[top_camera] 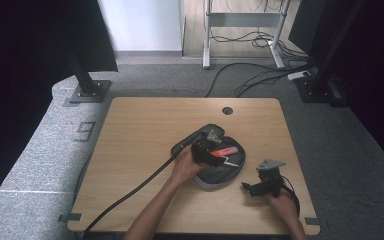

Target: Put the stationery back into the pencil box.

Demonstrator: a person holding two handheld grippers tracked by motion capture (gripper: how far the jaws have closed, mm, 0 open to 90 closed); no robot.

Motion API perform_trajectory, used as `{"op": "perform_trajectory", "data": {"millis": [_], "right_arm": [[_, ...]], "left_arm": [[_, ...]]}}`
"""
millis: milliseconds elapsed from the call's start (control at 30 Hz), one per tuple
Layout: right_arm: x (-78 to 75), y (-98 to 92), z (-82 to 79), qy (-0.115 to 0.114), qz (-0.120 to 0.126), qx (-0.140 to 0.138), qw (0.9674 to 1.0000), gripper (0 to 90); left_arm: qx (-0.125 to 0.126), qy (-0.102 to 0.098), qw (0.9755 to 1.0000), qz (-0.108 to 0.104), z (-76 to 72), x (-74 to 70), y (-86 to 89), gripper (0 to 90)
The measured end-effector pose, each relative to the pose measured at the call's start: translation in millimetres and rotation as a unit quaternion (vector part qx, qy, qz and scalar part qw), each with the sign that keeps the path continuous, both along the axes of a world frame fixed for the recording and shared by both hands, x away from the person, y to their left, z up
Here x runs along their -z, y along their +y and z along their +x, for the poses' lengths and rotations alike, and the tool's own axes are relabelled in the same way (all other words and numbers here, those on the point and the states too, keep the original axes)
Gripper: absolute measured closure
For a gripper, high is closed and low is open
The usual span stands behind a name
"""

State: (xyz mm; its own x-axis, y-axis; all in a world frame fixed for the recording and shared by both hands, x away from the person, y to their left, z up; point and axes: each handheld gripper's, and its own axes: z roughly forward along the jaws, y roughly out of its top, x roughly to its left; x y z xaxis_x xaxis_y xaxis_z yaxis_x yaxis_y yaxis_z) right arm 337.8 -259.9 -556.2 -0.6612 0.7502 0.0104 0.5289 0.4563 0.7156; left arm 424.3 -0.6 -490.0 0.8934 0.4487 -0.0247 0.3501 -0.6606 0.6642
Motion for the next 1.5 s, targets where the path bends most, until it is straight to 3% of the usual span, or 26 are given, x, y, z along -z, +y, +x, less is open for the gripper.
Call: {"op": "perform_trajectory", "data": {"millis": [200, 333, 467, 667, 800, 1100, 1500], "right_arm": [[0.0, 0.0, 0.0, 0.0, 0.0, 0.0, 1.0, 0.0], [0.0, -0.1, 0.1, -0.001, 0.0, 0.0, 1.0, 0.0], [0.0, -0.1, 0.1, -0.001, -0.001, 0.0, 1.0, 0.0], [-0.2, -0.1, 0.2, 0.0, -0.001, -0.001, 1.0, 0.0], [-0.2, 0.0, 0.2, 0.0, 0.0, 0.0, 1.0, 0.0], [-0.1, 0.0, 0.2, 0.0, -0.001, 0.0, 1.0, 0.0], [-0.2, 0.0, 0.2, 0.001, 0.0, 0.0, 1.0, 0.0]], "left_arm": [[0.005, -0.004, 0.9999, 0.014, -4.8, -4.6, 0.7, 16.7], [0.007, -0.005, 0.9997, 0.024, -8.7, -7.1, 0.7, 14.4], [0.006, -0.006, 0.9997, 0.022, -10.9, -11.4, 2.9, 12.7], [0.008, -0.016, 0.9997, 0.015, -15.4, -18.3, 8.3, 0.7], [0.008, -0.026, 0.9995, 0.015, -20.1, -22.2, 12.8, 0.0], [0.007, -0.025, 0.9997, -0.001, -29.3, -28.5, 29.2, 0.0], [-0.004, -0.029, 0.9996, -0.006, -37.1, -34.6, 58.9, 0.0]]}}
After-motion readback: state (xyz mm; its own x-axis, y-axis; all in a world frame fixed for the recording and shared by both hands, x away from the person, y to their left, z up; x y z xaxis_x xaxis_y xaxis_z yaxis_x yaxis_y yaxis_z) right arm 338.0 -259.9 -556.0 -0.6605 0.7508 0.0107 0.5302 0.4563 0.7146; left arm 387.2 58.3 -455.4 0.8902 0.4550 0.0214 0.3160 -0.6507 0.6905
